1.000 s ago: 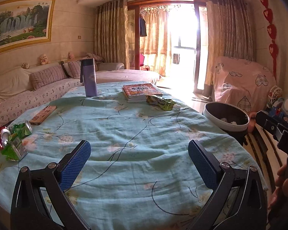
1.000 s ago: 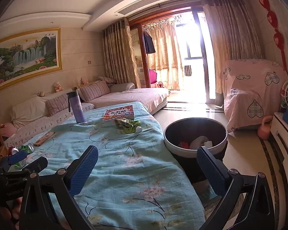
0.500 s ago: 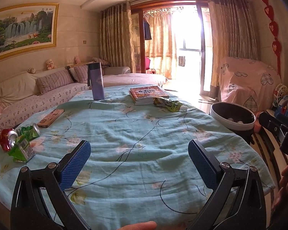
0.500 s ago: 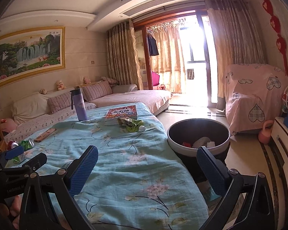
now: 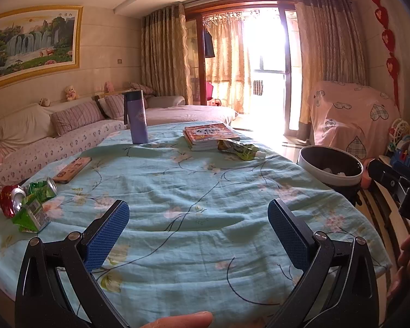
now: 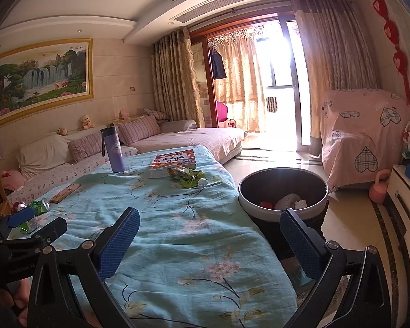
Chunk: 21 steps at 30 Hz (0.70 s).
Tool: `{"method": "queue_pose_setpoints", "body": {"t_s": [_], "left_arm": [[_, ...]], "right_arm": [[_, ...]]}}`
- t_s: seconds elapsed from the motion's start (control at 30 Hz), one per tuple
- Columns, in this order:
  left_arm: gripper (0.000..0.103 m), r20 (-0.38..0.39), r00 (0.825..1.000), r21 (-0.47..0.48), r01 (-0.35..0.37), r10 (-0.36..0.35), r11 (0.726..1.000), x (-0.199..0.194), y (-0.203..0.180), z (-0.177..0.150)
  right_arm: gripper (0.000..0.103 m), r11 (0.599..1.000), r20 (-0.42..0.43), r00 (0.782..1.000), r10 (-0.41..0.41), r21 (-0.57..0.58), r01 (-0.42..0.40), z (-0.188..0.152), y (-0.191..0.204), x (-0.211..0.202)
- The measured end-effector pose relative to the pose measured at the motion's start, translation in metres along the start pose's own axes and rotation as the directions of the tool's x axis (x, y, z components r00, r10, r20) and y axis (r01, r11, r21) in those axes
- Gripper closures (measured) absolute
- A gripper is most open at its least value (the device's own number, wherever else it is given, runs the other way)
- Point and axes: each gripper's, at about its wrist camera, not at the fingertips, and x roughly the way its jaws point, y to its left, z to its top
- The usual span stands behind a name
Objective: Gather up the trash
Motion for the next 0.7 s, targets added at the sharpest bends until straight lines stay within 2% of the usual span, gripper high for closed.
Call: {"method": "queue_pose_setpoints", "body": {"t_s": [0.7], "left_arm": [[0.0, 0.005, 1.0, -0.003, -0.003, 0.003, 1.0, -0.0019, 0.001, 0.0013]], "right_arm": [[0.0, 1.0, -0.002, 1.0, 0.008, 0.0, -0.008, 0.0007, 0.0013, -0.0003]]}}
